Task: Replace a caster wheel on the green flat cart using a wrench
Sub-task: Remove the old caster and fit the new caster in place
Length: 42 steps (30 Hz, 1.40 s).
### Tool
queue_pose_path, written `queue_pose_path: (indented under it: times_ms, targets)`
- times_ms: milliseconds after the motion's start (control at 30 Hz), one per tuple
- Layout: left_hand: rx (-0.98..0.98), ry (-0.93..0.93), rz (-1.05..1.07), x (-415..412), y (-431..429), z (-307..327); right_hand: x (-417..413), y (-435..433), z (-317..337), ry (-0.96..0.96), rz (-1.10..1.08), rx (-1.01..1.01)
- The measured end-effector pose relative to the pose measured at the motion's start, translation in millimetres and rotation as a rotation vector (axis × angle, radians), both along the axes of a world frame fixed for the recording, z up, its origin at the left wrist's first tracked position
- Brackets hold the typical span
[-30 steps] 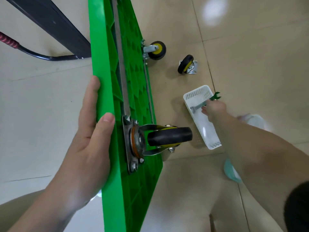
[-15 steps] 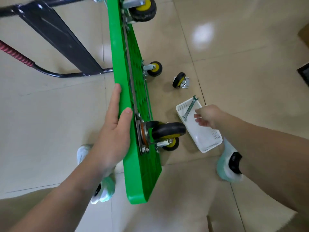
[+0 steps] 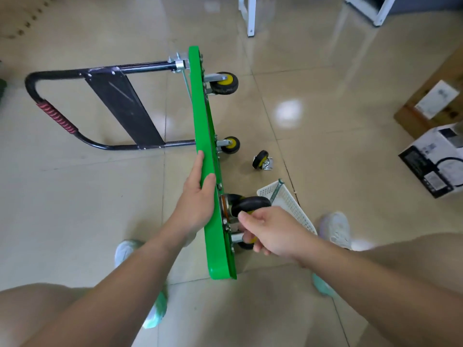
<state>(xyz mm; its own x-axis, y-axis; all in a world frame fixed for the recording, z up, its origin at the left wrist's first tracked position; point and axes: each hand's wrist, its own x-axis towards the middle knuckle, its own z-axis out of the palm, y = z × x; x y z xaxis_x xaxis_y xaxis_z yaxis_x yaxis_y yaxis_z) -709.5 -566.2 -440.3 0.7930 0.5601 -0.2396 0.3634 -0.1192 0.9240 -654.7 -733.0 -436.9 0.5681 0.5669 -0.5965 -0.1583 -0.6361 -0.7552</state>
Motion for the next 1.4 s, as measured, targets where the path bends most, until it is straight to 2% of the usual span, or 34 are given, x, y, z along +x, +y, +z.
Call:
queue_pose_path:
  times_ms: [133,367,700,833,1000,1133,1400]
  targets:
    - [0.009,0.009,-0.004,-1,1,1,-5,15,-16,-0.075,0.008,-0.014]
    - [-0.008,0.028,0.007,2,4,-7,-9,26,-23,-0.062,-0.069,0.080]
    - [-0.035,0.012,-0.001,0,3,-6,-15,28,-32,0.079,-0.195,0.211]
    - [-0.044,0.013,-0.010,0,2,-5,-15,26,-32,-0.010,-0.180,0.198]
    - [-0.041,0.008,-0.008,0,5,-8,-17,24,-34,-0.009,-0.225,0.253]
    - [-0.036,0.008,-0.010,0,6,-11,-16,24,-35,-0.086,-0.201,0.235]
    - [-0.016,0.015,0.001,0,7,-13,-17,23,-35,-0.093,-0.207,0.222]
